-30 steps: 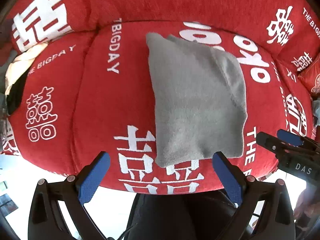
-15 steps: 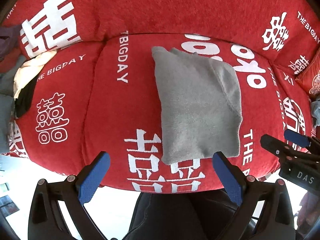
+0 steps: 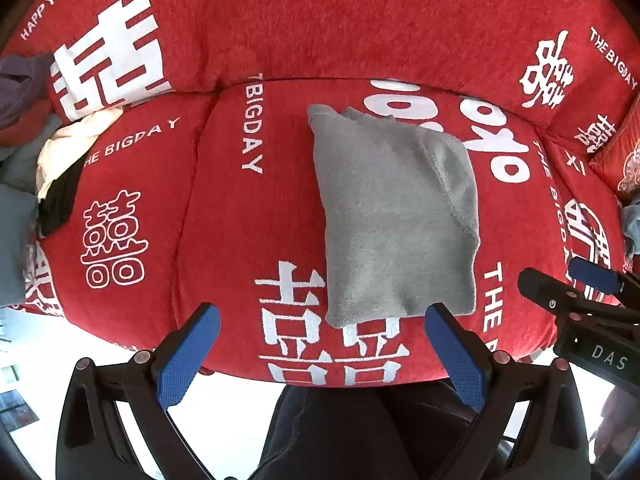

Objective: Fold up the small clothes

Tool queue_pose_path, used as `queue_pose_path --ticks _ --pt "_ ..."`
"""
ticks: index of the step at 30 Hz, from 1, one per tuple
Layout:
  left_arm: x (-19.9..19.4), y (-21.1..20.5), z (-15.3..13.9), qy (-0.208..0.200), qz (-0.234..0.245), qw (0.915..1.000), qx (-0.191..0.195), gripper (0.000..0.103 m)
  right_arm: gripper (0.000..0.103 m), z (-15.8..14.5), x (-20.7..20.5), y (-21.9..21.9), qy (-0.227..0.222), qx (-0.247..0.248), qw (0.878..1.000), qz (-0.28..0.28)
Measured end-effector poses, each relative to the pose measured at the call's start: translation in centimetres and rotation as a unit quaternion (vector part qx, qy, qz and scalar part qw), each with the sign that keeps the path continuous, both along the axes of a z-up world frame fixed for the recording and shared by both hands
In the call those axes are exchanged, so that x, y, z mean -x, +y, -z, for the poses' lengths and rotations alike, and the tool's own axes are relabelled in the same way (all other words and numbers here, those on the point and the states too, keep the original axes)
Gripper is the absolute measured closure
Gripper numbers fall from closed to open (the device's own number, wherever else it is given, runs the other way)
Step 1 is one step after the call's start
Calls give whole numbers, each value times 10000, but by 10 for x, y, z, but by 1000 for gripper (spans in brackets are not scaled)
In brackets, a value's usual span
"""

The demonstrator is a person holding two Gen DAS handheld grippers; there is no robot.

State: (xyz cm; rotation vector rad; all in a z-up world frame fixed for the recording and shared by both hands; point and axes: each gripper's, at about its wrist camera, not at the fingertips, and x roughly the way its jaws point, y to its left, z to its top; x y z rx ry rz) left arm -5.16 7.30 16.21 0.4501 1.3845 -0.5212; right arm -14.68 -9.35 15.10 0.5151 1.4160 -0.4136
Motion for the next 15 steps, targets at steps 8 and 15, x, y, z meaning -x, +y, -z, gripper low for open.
queue_pose_path --ticks 8,15 --pt "2 0 -5 -48 51 10000 36 1 21 -2 0 1 5 2 10000 6" --pt "0 4 -6 -50 50 10000 57 1 21 -7 1 3 0 72 10000 30"
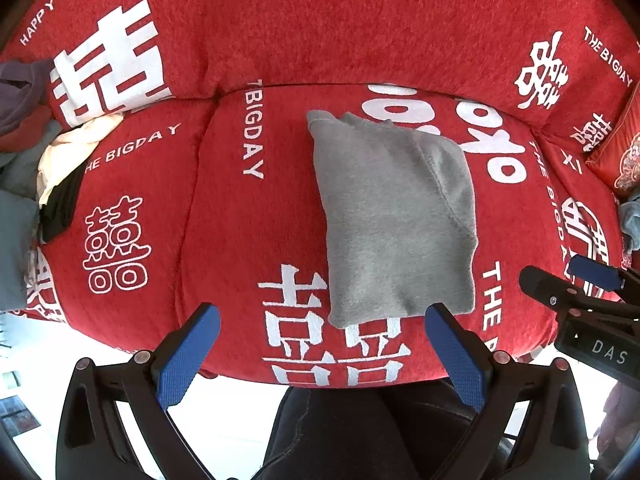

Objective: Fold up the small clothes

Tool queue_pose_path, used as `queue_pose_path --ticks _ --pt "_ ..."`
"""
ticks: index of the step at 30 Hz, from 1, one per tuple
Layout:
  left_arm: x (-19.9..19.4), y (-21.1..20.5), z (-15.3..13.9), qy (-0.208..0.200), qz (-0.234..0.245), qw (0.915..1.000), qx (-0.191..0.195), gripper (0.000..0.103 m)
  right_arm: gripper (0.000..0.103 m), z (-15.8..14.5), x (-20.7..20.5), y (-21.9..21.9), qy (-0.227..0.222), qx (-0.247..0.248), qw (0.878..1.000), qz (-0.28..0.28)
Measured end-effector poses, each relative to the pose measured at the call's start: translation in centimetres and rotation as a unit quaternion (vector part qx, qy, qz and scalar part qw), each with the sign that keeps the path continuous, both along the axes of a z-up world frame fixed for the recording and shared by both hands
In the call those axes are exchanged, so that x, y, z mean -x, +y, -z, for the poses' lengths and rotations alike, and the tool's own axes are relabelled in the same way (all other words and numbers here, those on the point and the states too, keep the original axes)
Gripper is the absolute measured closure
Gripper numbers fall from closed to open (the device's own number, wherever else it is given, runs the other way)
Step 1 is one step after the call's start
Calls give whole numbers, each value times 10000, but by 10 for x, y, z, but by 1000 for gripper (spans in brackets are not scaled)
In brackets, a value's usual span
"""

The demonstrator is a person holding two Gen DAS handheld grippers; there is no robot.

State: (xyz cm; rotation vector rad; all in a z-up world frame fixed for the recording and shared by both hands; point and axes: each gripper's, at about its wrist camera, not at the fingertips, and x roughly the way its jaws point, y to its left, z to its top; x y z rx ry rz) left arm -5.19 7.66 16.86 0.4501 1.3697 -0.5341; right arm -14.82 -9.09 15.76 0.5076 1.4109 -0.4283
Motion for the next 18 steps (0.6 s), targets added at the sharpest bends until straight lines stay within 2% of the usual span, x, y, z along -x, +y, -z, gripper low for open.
queue_pose_path --ticks 18 --pt "0 2 -1 -198 203 9996 98 1 21 -2 0 4 55 151 9997 200"
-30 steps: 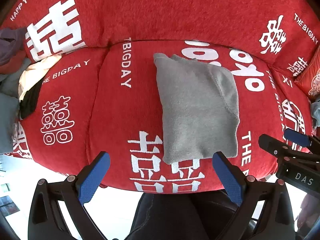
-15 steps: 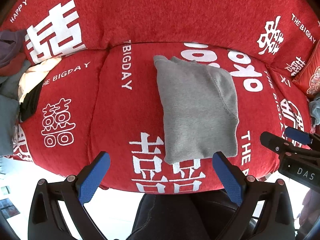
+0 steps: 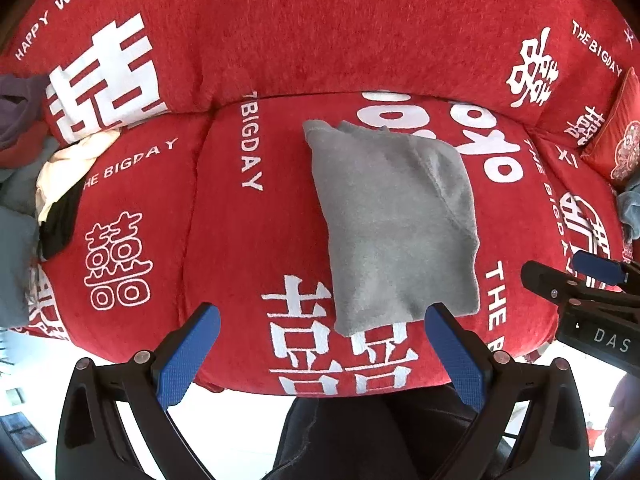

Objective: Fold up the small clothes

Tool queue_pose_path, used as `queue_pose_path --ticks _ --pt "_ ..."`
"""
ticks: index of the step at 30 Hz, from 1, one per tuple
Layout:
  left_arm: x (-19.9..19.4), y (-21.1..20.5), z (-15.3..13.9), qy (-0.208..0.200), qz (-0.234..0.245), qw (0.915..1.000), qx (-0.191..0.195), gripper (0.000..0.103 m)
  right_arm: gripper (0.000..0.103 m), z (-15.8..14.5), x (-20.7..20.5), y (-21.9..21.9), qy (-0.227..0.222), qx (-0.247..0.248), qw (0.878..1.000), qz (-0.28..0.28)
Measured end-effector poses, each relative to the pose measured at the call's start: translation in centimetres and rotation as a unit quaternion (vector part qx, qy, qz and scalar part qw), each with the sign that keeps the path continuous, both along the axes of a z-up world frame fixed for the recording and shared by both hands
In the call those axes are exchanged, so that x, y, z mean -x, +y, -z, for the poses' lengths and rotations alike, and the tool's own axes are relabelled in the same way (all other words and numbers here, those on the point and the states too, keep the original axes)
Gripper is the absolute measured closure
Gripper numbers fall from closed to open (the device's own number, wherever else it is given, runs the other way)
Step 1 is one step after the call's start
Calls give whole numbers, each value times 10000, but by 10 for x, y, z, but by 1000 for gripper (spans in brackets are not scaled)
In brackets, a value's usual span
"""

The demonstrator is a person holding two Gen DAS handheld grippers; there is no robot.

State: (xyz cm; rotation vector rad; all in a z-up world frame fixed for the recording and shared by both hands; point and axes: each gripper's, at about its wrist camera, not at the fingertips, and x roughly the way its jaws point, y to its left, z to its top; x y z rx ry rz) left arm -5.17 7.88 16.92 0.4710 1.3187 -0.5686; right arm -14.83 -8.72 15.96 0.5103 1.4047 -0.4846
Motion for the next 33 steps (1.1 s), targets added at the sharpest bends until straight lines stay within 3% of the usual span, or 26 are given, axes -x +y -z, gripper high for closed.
queue_pose_path --ticks 20,33 --pt "3 0 8 -133 -77 9996 -236 1 21 9 -1 2 -50 -52 10000 -33" --pt "18 -12 -10 -393 -591 9969 -341 1 21 5 3 -19 -175 -190 9989 -379"
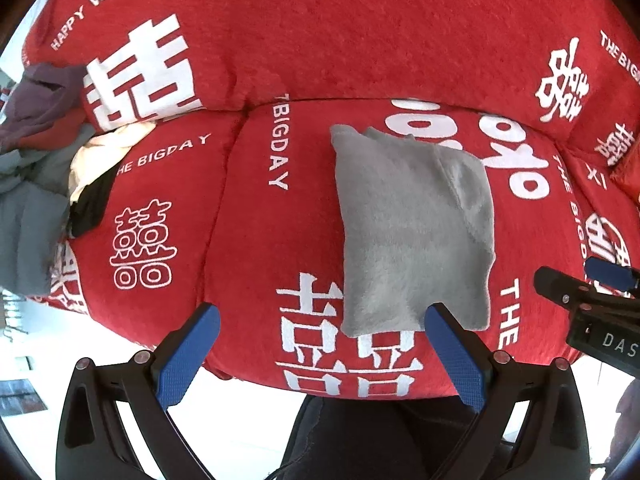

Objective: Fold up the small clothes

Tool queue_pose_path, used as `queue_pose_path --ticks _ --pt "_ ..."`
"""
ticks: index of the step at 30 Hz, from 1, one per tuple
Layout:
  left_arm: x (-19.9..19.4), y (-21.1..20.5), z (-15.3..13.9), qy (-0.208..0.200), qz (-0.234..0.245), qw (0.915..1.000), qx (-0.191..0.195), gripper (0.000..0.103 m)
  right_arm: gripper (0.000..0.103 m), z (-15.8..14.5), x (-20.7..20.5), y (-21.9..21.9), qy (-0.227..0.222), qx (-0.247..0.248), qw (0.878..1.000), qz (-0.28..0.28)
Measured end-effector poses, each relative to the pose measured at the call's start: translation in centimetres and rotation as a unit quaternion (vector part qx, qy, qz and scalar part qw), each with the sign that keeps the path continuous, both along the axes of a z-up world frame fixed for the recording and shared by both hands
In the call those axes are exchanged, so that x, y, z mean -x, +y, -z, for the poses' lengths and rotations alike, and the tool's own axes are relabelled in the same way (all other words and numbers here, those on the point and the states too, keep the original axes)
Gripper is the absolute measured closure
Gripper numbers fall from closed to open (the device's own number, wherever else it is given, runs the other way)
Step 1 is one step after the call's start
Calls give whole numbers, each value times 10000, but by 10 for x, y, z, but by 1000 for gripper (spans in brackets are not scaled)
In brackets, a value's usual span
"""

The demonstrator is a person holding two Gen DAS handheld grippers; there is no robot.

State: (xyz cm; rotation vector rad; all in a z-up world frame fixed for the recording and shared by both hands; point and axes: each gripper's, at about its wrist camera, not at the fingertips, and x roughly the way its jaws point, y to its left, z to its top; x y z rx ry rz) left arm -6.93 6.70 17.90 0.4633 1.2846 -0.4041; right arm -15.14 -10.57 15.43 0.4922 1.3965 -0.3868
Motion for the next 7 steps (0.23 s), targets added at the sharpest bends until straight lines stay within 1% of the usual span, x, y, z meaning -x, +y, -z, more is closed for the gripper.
queue_pose_path --ticks 3,7 --pt "3 -2 -5 5 -74 9999 129 1 21 -1 -2 -4 -13 -49 9999 -116" --pt "8 -7 -7 -53 -88 9999 81 1 21 -4 -2 -6 -48 -53 9996 -262"
